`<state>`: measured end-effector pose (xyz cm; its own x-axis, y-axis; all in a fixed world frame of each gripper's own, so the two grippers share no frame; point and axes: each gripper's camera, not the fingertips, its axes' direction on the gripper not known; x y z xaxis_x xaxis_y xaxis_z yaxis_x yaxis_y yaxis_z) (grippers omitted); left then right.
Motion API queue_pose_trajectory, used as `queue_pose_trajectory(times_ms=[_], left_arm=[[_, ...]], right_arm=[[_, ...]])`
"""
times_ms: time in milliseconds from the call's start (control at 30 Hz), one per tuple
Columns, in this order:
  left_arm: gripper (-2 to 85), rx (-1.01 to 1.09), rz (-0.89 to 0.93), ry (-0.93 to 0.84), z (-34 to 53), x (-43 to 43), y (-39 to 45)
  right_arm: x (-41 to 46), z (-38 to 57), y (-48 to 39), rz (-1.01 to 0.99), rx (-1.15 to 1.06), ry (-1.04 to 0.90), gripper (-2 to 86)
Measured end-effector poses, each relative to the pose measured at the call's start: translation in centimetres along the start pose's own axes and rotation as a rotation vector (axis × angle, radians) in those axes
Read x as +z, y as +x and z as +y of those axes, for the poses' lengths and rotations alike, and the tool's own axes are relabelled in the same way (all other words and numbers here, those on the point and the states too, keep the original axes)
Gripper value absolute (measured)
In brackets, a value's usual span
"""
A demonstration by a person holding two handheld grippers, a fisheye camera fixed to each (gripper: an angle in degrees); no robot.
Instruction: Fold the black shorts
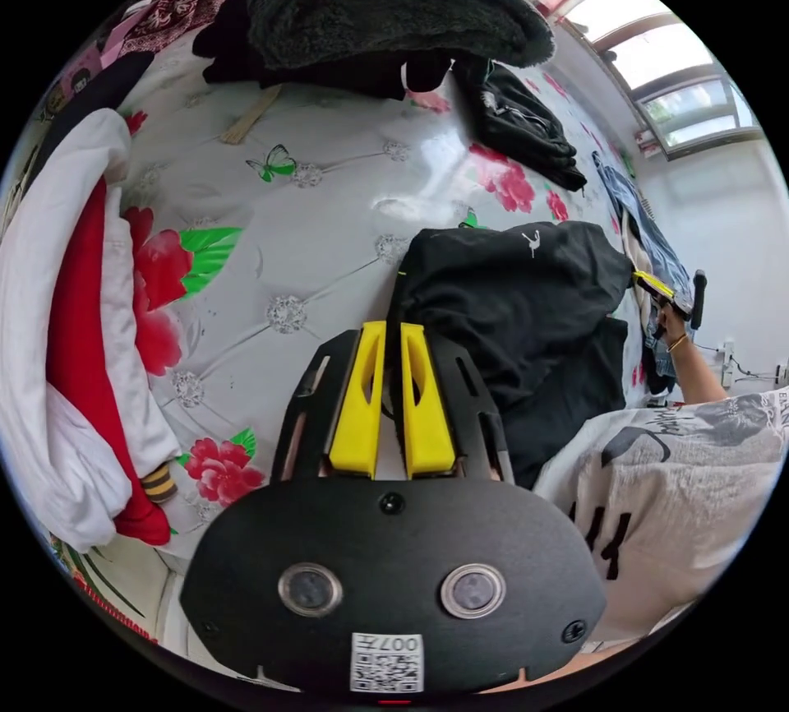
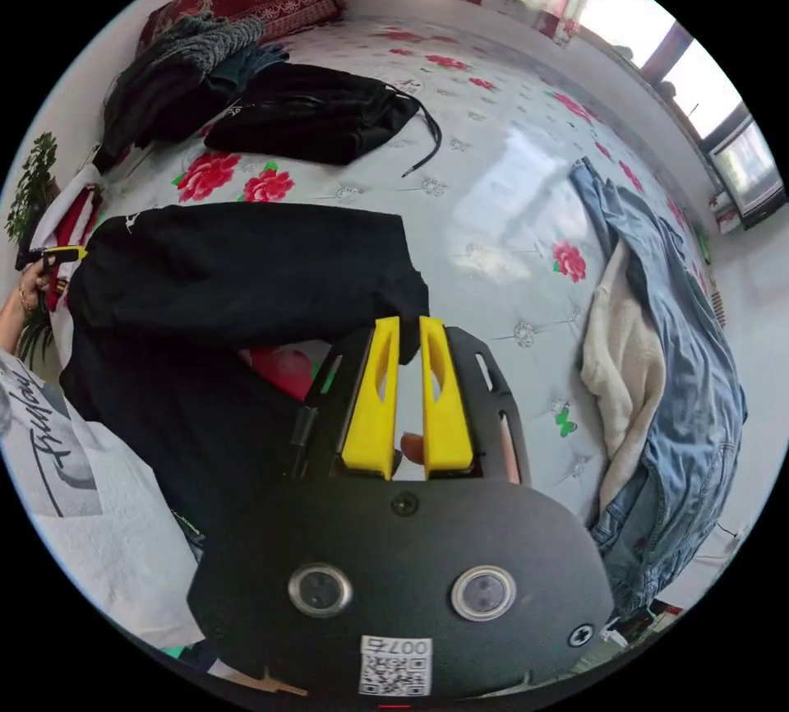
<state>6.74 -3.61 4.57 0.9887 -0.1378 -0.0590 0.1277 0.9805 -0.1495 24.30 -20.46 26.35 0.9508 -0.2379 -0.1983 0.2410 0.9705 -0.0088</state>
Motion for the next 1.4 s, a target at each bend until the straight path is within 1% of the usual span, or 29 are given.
queue_pose_trajectory(times_ms=[33,100,167,200,233,267,333,400,433,500,533,567,600,700,767,800,867,933,1000,1067,1100,1133,1167,1233,1333,1400], left_arm=[[5.1,0.012,0.002,0.001,0.0,-0.1,0.0],[5.5,0.03,-0.002,0.001,-0.2,-0.4,0.0],[5.6,0.031,-0.021,0.016,-0.6,-1.0,-0.3],[6.2,0.026,-0.018,0.035,-0.9,-1.5,-0.6],[7.1,0.019,0.006,0.047,-1.3,-1.6,-1.0],[7.7,0.013,0.027,0.048,-1.5,-1.5,-1.3],[9.9,0.001,0.137,0.0,-2.5,0.1,-1.9],[10.6,0.013,0.153,-0.069,-3.2,2.2,-1.6],[9.6,0.025,0.106,-0.107,-3.5,3.5,-1.2],[7.0,0.037,0.017,-0.125,-3.7,4.3,-0.7],[5.0,0.047,0.012,-0.12,-3.8,4.1,-0.4],[4.1,0.045,0.018,-0.114,-3.9,4.0,-0.4],[2.5,0.048,0.027,-0.1,-3.8,3.6,-0.3],[0.1,0.057,0.044,-0.052,-2.6,1.6,0.0],[-0.2,0.06,0.061,0.032,-1.1,-0.6,0.6],[-0.3,0.057,0.068,0.094,0.3,-2.2,1.1],[-0.2,0.086,0.064,0.195,2.8,-4.7,2.5],[0.2,0.197,0.025,0.31,6.5,-7.6,5.6],[0.8,0.286,0.001,0.331,9.2,-8.4,7.7],[2.0,0.35,-0.016,0.295,11.6,-7.7,9.1],[2.9,0.362,-0.015,0.247,13.0,-6.4,9.4],[3.9,0.359,-0.014,0.175,14.3,-4.6,9.4],[4.4,0.357,-0.019,0.136,14.8,-3.7,9.4],[5.6,0.324,-0.056,0.04,16.6,-1.2,9.2],[6.3,0.287,-0.04,0.061,17.5,-1.3,9.0],[6.6,0.282,-0.036,0.057,17.3,-1.7,8.8]], right_arm=[[0.0,0.2,1.3,0.012,0.025,-0.041,2.6],[-0.7,0.1,3.2,-0.018,0.062,-0.027,3.7],[-1.8,-1.0,6.4,-0.153,0.157,0.077,5.2],[-1.8,-1.5,7.2,-0.2,0.178,0.1,5.5],[-1.1,-2.8,8.6,-0.292,0.218,0.124,6.1],[0.2,-4.5,9.7,-0.372,0.242,0.113,6.7],[3.0,-6.9,10.1,-0.439,0.253,0.066,7.3],[5.7,-9.0,9.7,-0.46,0.257,0.008,7.2],[7.1,-10.2,9.0,-0.468,0.243,-0.031,6.9],[8.7,-11.5,7.6,-0.483,0.219,-0.089,5.5],[8.7,-12.0,6.9,-0.45,0.221,-0.104,4.1],[8.1,-12.2,6.3,-0.385,0.2,-0.105,2.7],[7.5,-12.2,6.1,-0.373,0.179,-0.095,2.0],[1.8,-11.3,6.5,-0.367,0.094,0.043,0.4],[-5.8,-8.7,8.4,-0.429,0.052,0.232,0.1],[-7.8,-7.7,8.8,-0.439,0.045,0.28,0.0],[-15.2,-2.8,9.7,-0.454,-0.008,0.429,0.0],[-19.0,1.7,9.7,-0.43,-0.03,0.48,0.0],[-20.5,6.4,9.8,-0.413,0.003,0.457,0.3],[-18.6,12.4,10.0,-0.352,0.105,0.307,1.2],[-17.6,13.9,10.1,-0.339,0.146,0.262,1.6],[-15.5,16.7,10.3,-0.35,0.222,0.176,2.4],[-13.5,19.1,10.4,-0.393,0.28,0.104,3.3],[-11.4,21.5,10.4,-0.445,0.361,0.037,4.4],[-10.9,21.8,10.2,-0.441,0.414,0.086,5.8],[-11.0,19.8,10.4,-0.437,0.39,0.111,6.3]])
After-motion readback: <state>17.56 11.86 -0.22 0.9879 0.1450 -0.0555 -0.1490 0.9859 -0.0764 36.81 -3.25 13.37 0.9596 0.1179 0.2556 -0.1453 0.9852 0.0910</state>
